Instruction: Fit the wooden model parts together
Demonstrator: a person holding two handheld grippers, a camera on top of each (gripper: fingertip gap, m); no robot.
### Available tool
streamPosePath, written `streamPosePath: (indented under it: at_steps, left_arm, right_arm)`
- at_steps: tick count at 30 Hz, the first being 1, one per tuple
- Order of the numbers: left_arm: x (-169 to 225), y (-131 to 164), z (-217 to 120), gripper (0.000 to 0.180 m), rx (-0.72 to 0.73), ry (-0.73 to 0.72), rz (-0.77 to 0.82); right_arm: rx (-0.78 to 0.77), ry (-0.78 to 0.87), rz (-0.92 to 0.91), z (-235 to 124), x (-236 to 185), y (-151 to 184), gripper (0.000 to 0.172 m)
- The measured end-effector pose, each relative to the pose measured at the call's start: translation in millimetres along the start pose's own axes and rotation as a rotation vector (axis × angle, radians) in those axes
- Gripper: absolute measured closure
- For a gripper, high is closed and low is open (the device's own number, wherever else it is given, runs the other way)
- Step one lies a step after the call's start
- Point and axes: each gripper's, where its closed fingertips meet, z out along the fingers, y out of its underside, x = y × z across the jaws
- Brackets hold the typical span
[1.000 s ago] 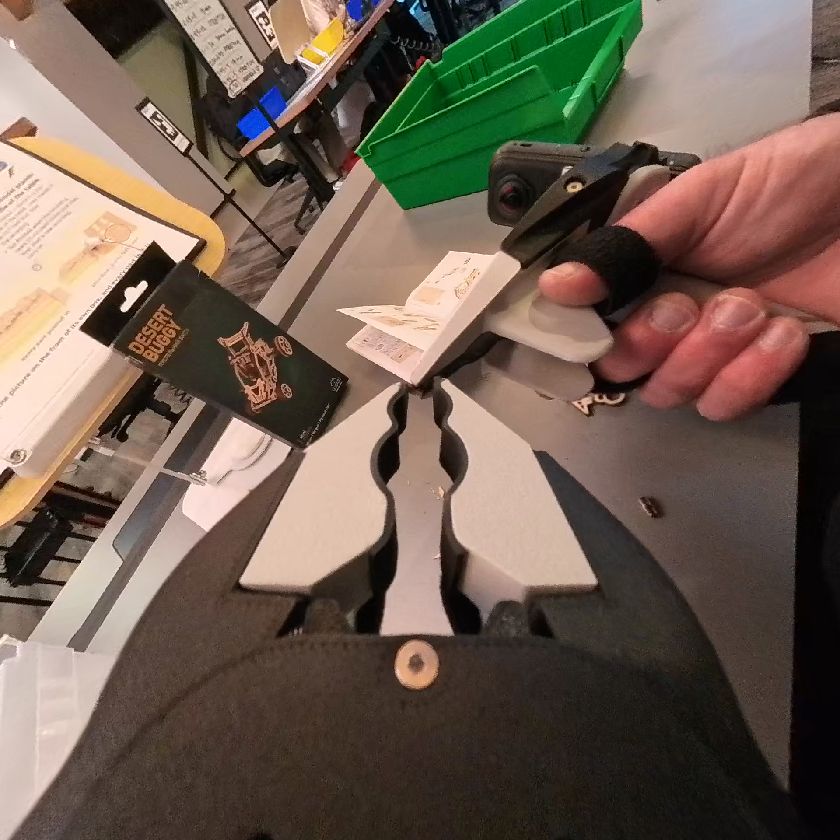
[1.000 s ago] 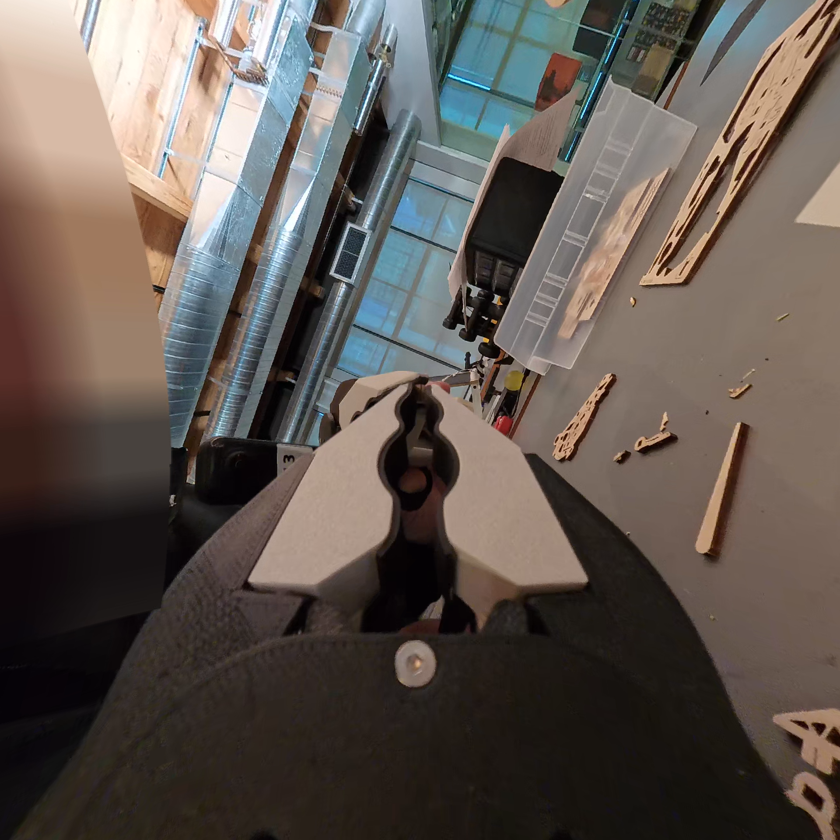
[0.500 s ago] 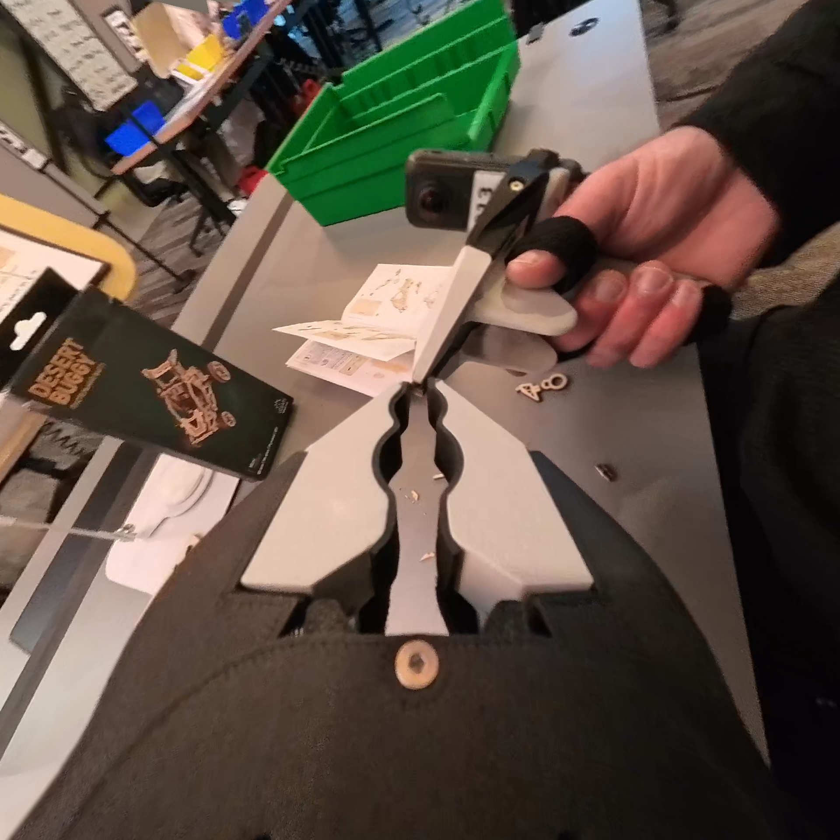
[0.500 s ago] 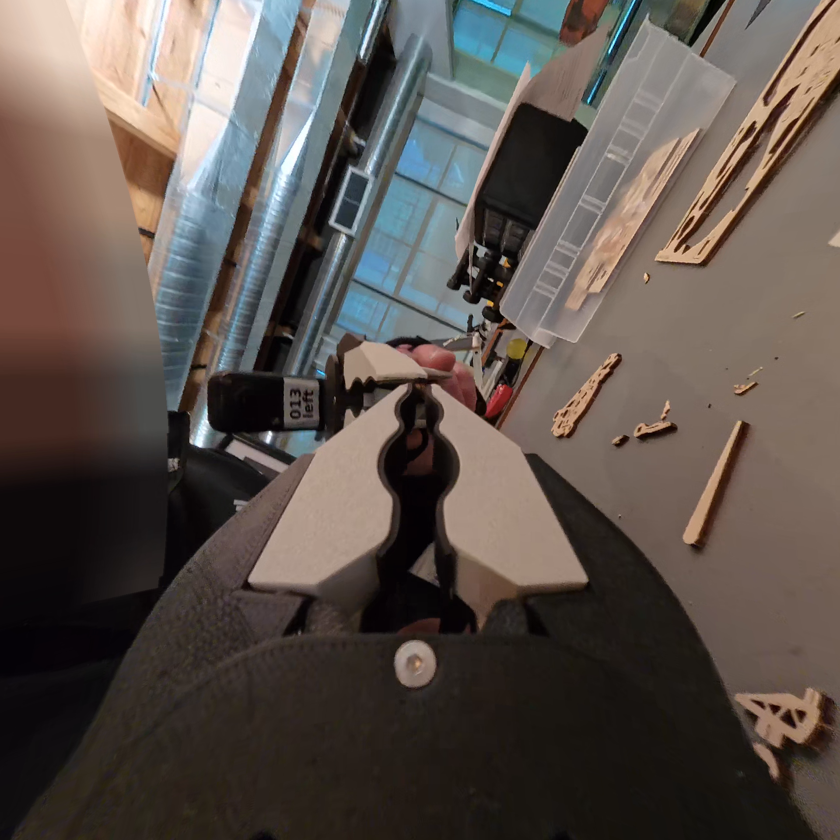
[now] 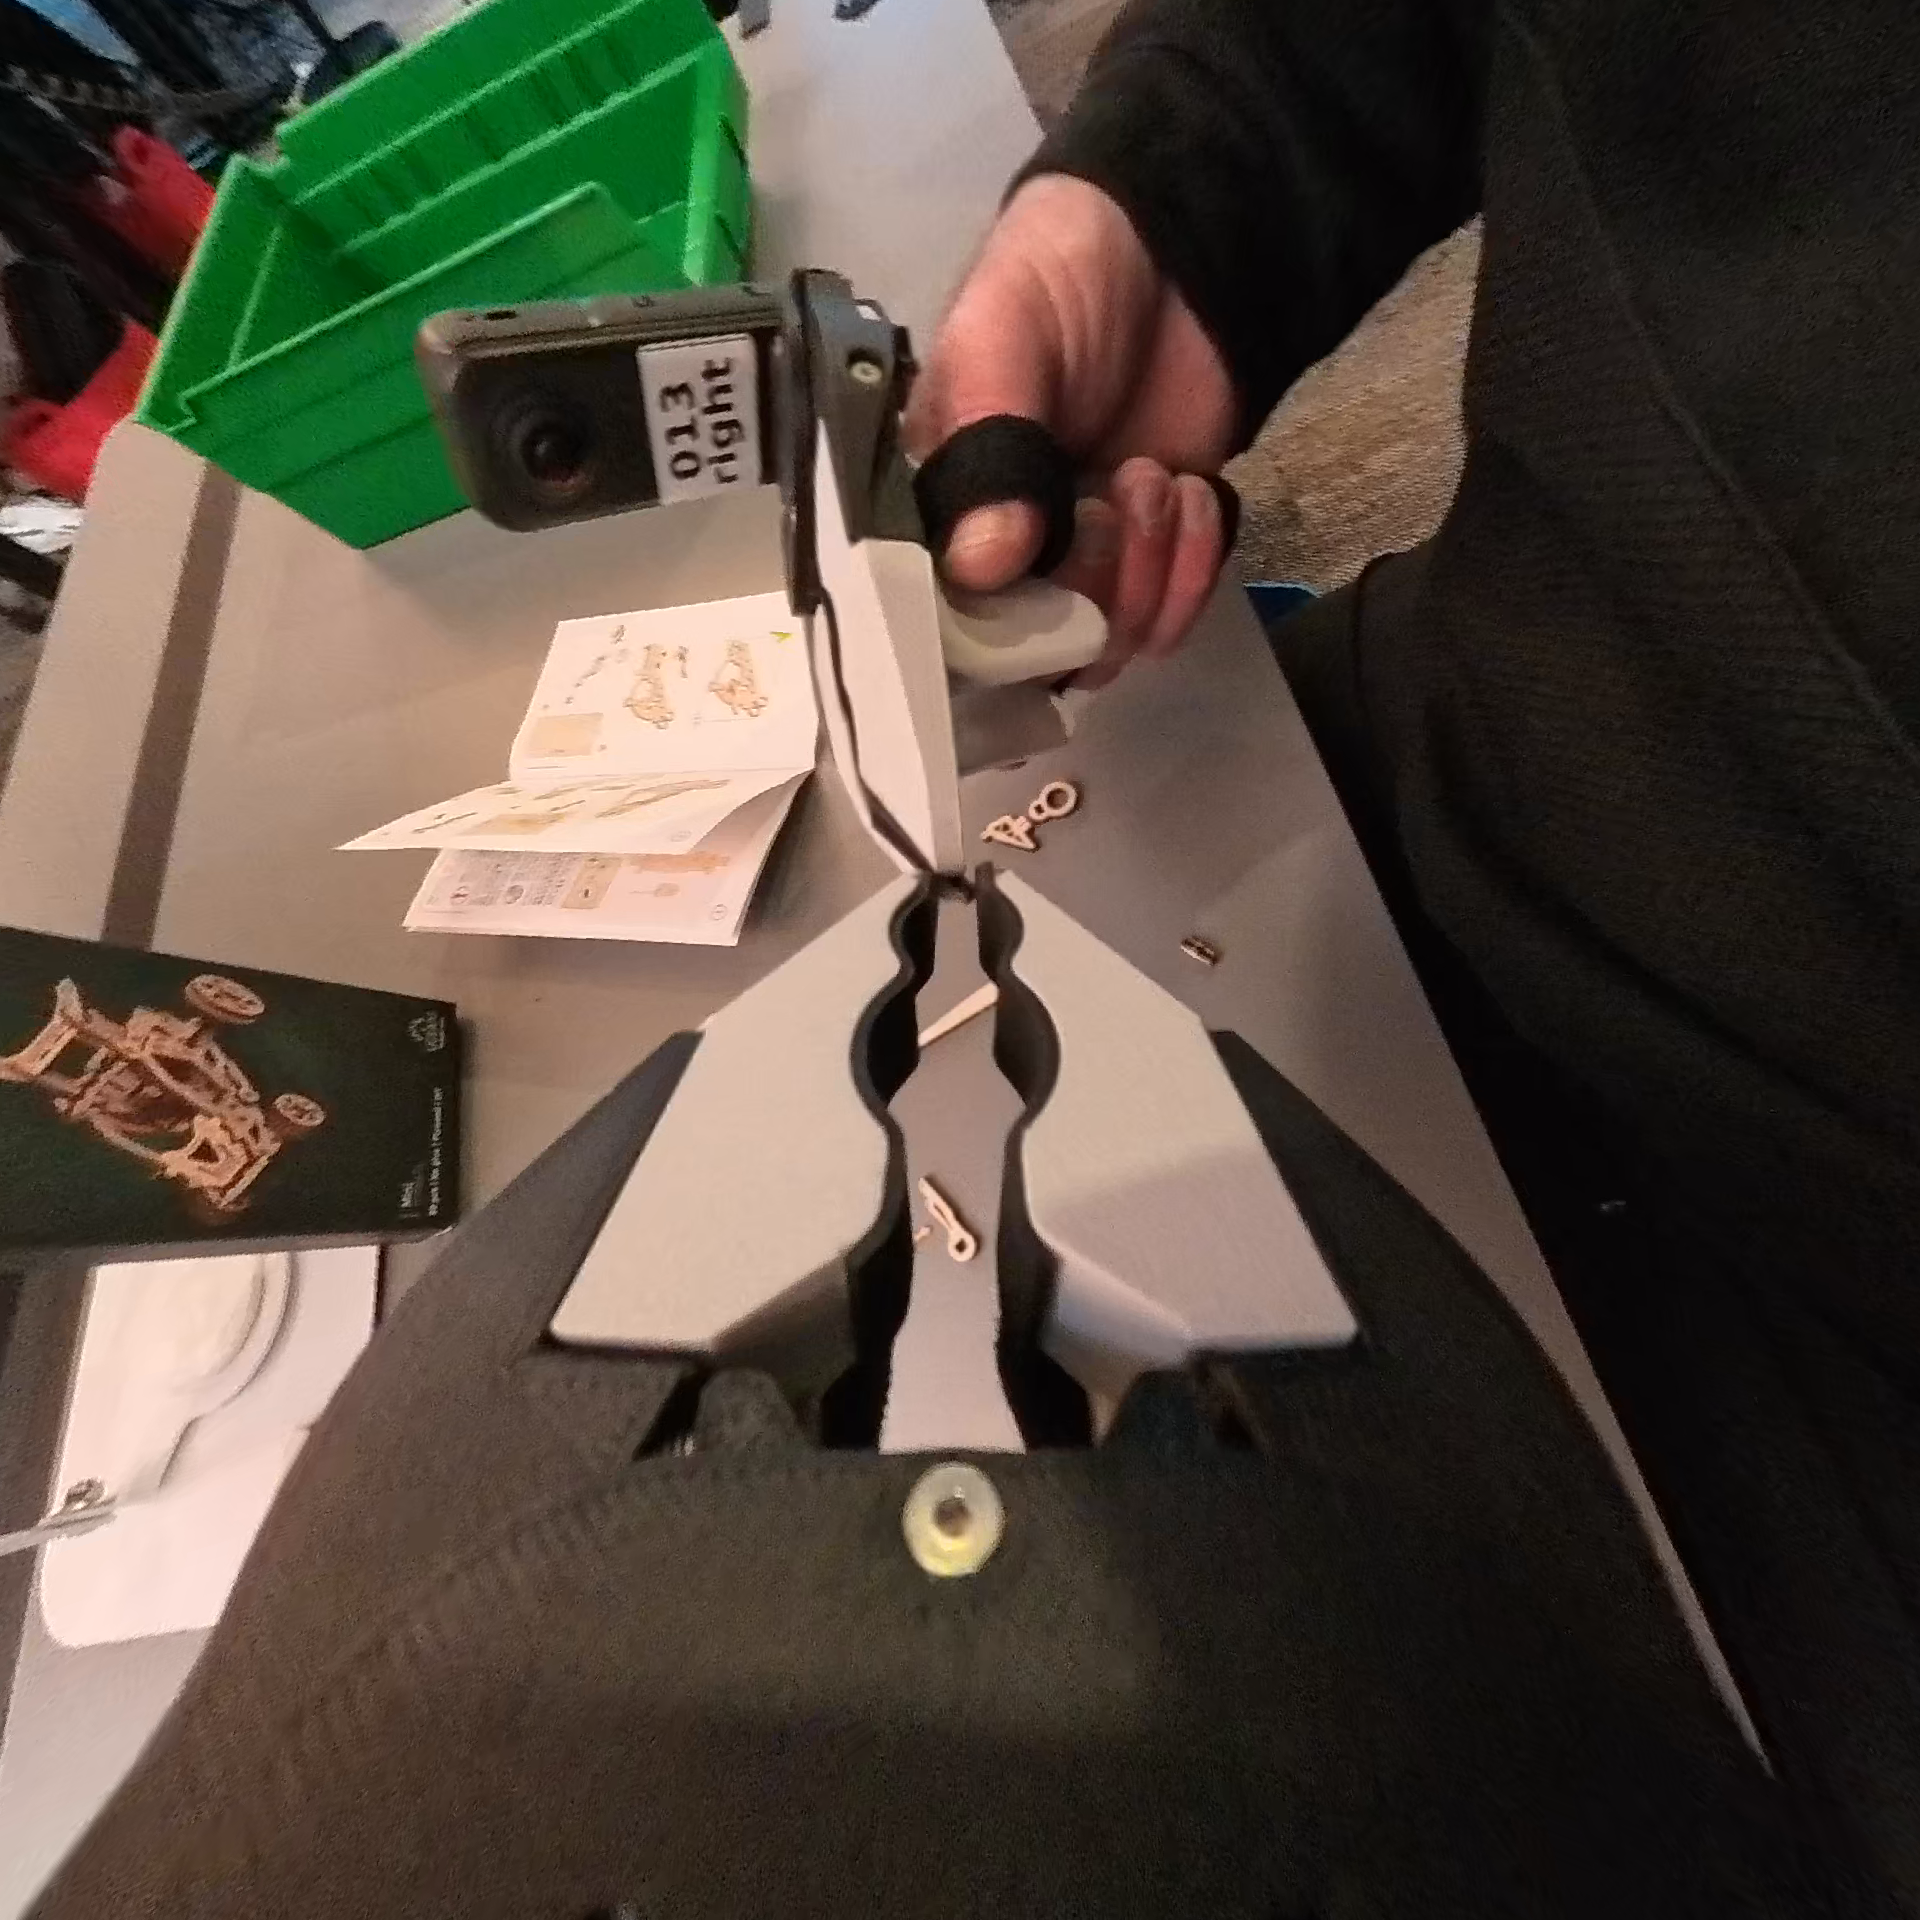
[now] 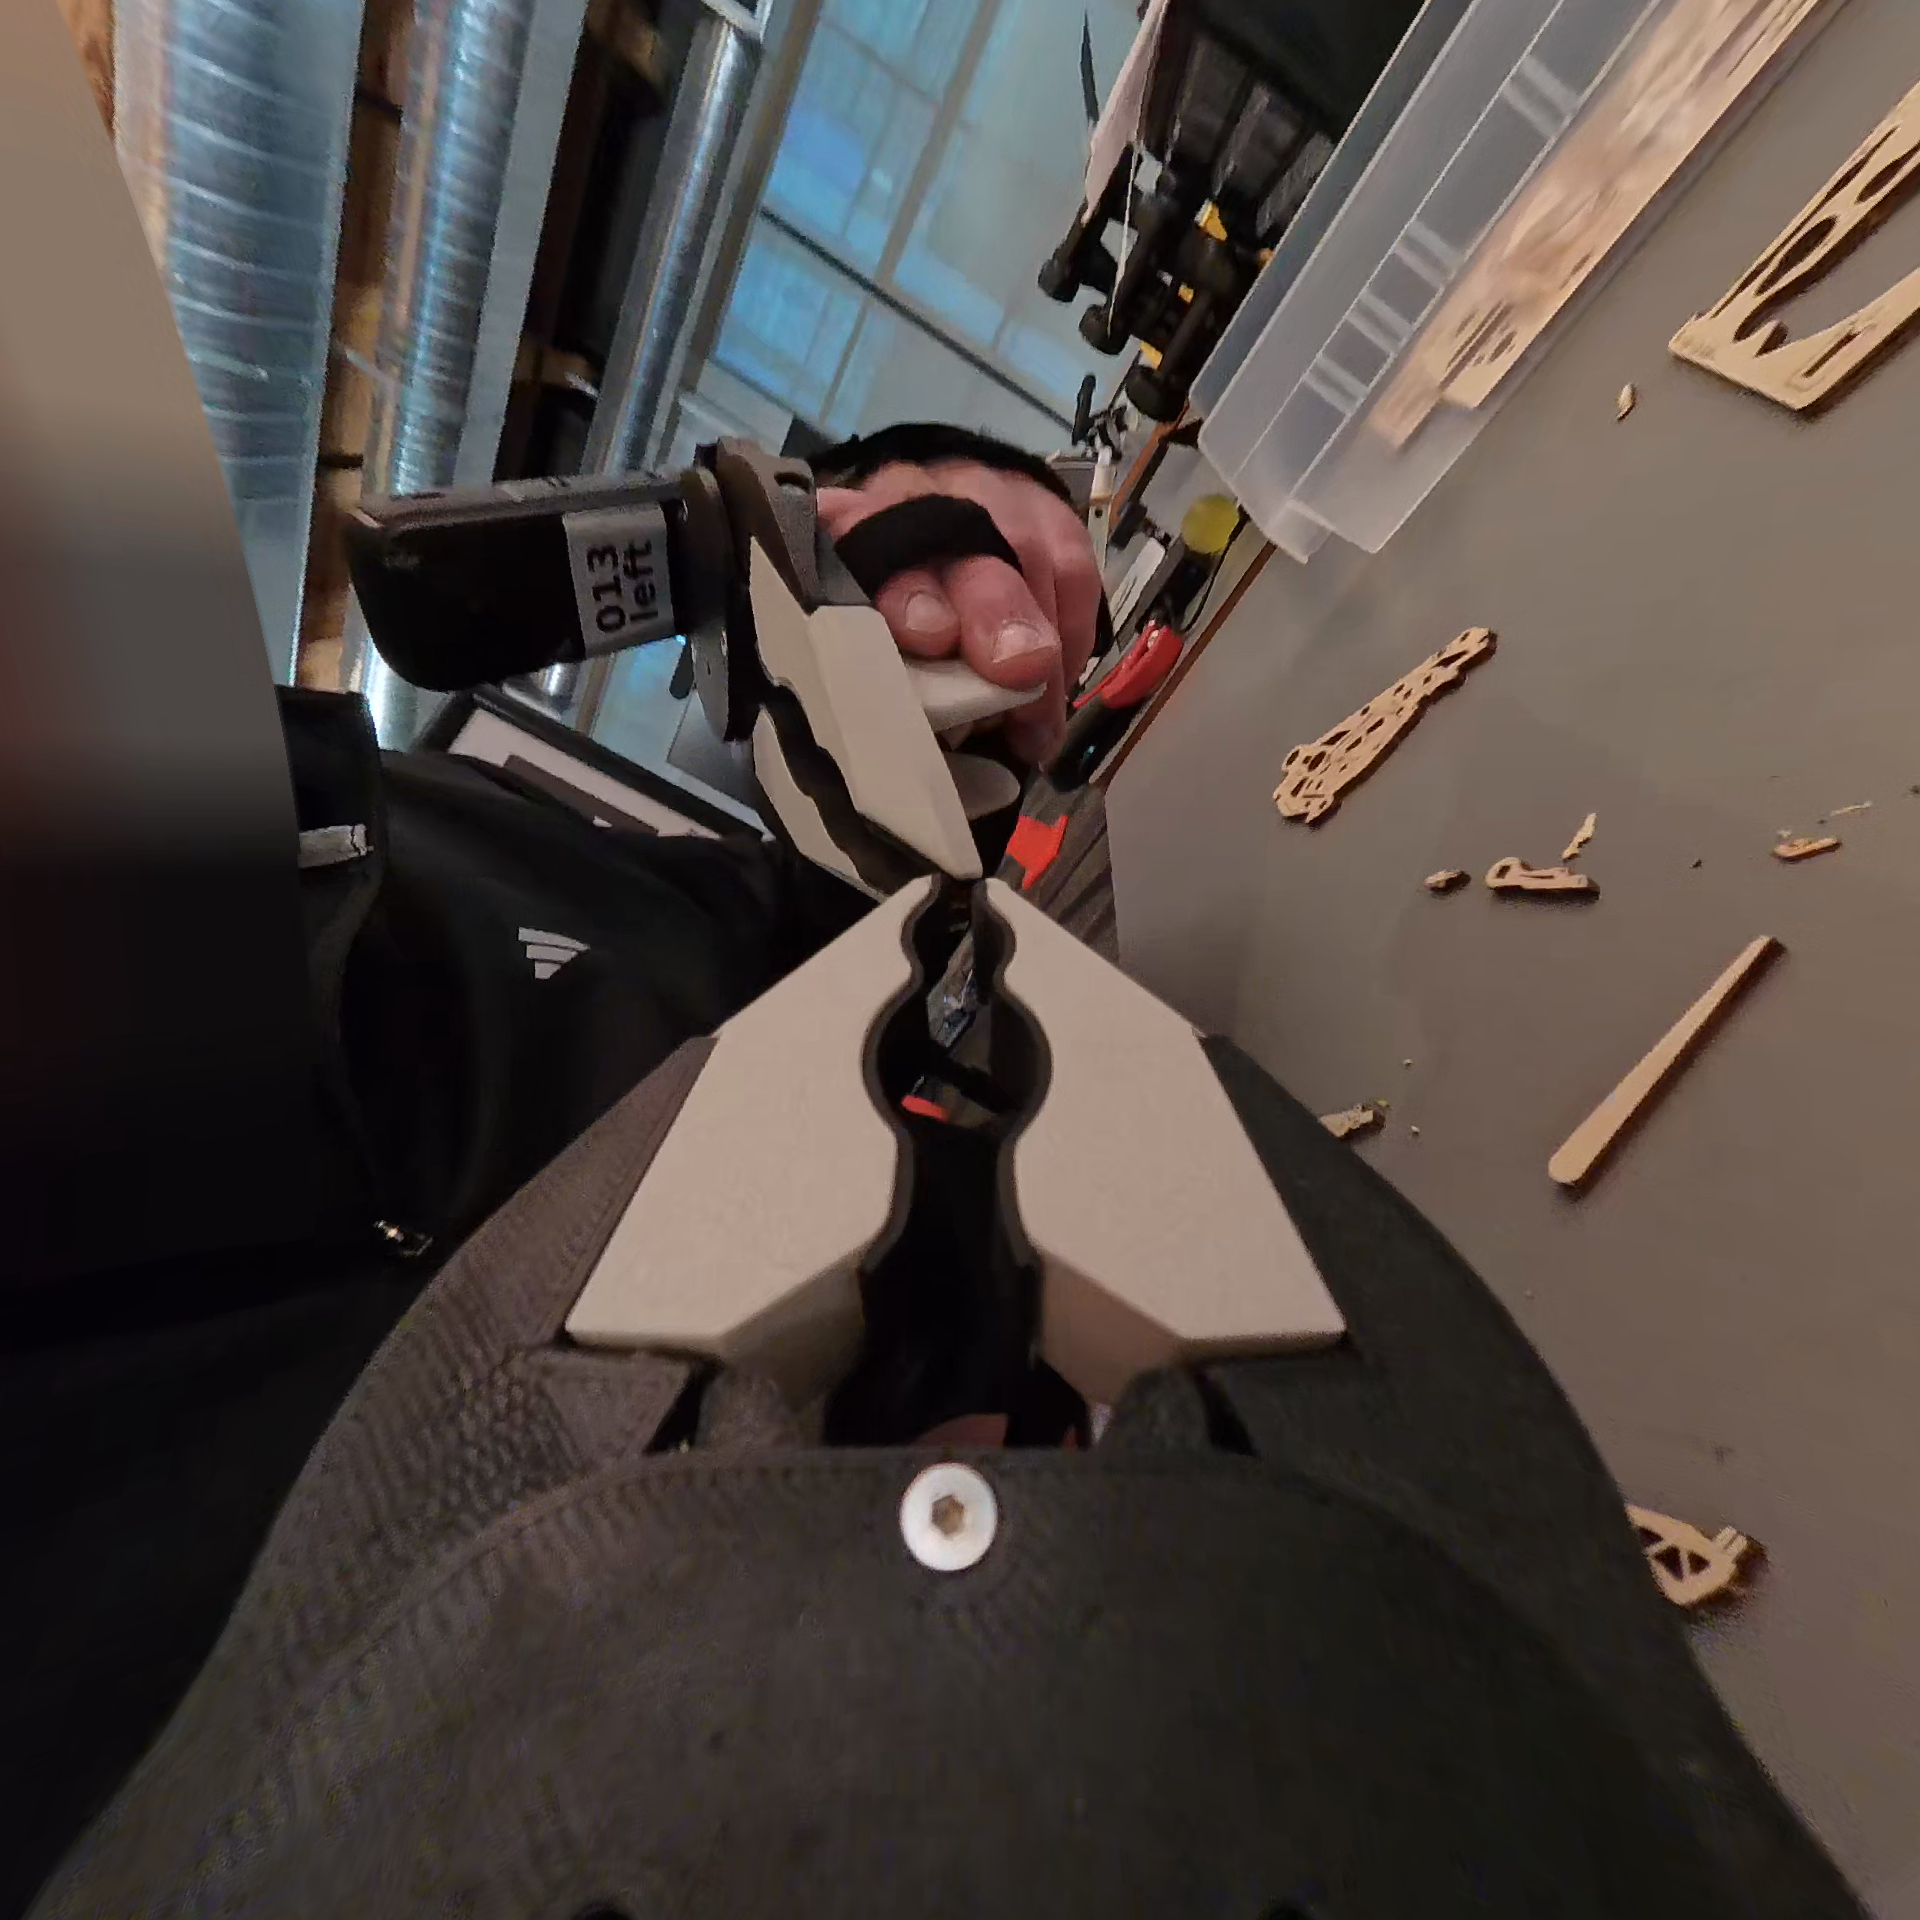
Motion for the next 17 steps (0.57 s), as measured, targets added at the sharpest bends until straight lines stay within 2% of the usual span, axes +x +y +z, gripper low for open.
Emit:
streamPosePath:
  at_steps: [4,8,13,15,17]
  left_arm:
    - [7,-1,-2,0.175,-0.007,0.079,0.001]
    - [8,1,-2,0.175,-0.018,0.098,-0.02]
    - [2,15,-15,0.168,-0.036,-0.013,-0.146]
    - [4,31,-24,0.166,-0.065,-0.05,-0.229]
    - [3,59,-30,0.165,-0.147,-0.122,-0.321]
  right_arm:
    - [-0.045,-0.02,0.005,2,-2,6,0.171]
    - [-0.049,-0.003,-0.028,4,-1,7,0.171]
    - [-0.067,0.129,-0.132,5,11,8,0.171]
    - [-0.059,0.157,-0.152,5,14,4,0.171]
    - [-0.089,0.236,-0.206,5,25,5,0.171]
